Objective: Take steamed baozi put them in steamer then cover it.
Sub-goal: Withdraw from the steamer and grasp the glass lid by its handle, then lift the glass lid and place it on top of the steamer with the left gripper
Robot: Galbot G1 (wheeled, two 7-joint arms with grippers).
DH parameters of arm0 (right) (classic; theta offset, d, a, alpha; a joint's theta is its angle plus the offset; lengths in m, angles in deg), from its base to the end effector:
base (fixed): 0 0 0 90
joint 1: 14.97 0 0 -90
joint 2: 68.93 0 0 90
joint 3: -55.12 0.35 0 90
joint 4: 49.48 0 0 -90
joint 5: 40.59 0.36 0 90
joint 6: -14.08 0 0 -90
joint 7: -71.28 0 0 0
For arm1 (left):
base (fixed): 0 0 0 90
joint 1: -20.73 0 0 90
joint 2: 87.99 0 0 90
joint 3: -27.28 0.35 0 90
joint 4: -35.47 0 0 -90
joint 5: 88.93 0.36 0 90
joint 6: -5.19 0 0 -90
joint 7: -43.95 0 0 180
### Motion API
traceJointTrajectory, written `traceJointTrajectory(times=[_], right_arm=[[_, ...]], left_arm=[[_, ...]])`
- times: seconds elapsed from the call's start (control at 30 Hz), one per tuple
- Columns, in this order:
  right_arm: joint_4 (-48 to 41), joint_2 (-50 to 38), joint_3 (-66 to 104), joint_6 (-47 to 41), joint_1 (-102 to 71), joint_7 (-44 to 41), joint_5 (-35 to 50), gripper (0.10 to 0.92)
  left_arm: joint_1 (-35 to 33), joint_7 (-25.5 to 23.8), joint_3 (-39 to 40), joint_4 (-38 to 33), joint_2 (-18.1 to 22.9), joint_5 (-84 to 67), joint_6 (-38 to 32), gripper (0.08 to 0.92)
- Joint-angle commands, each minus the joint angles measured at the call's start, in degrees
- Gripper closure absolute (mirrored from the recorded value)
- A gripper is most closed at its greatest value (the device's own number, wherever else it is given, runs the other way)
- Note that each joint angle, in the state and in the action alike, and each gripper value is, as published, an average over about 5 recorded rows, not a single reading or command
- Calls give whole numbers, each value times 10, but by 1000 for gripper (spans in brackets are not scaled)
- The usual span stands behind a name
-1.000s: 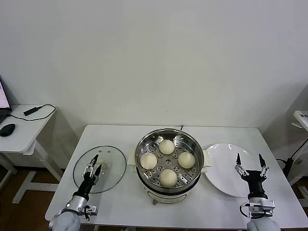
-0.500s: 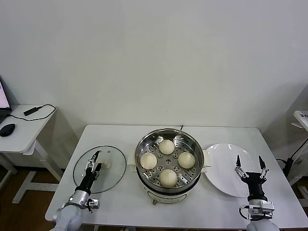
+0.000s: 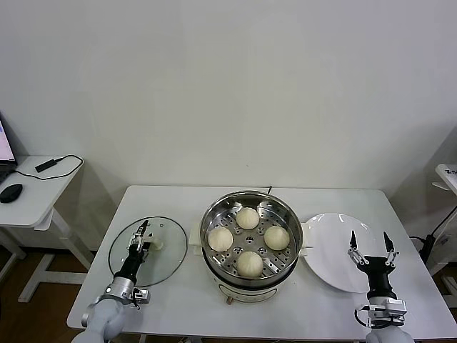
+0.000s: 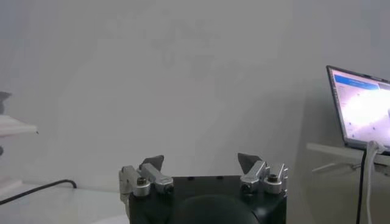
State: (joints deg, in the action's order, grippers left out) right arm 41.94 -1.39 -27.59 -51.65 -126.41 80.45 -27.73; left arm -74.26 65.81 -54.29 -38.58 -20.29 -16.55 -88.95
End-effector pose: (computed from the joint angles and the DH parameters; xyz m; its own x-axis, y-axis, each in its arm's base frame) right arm 0.2234 -0.1725 -0.4076 -0.9724 0.1836 -0.1442 0.2077 0.9624 -0.1752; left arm 0.3033 0.1234 -0.4627 -0.9912 0.1303 0.0248 0.0168 -0.0622 0.9979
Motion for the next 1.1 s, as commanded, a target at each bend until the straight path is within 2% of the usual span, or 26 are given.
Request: traceJointTrajectory(times=[0.03, 0.57, 0.67, 0.8, 1.1], right_arm=[[0, 1, 0, 0, 1, 0, -1, 203], [-1, 6, -2, 2, 2, -2, -6, 203], [1, 6, -2, 2, 2, -1, -6, 203], [6, 6, -3, 1, 2, -1, -7, 203], [6, 6, -7, 0, 6, 0, -10, 203]], left_arm=[[9, -6, 5, 18, 1, -7, -3, 276], [13, -9, 6, 23, 6, -24, -3, 743], [11, -10, 7, 20, 3, -39, -4, 802], [-7, -15, 3, -26, -2, -71, 0, 811], [-60, -45, -71, -208, -26, -94, 27, 811]])
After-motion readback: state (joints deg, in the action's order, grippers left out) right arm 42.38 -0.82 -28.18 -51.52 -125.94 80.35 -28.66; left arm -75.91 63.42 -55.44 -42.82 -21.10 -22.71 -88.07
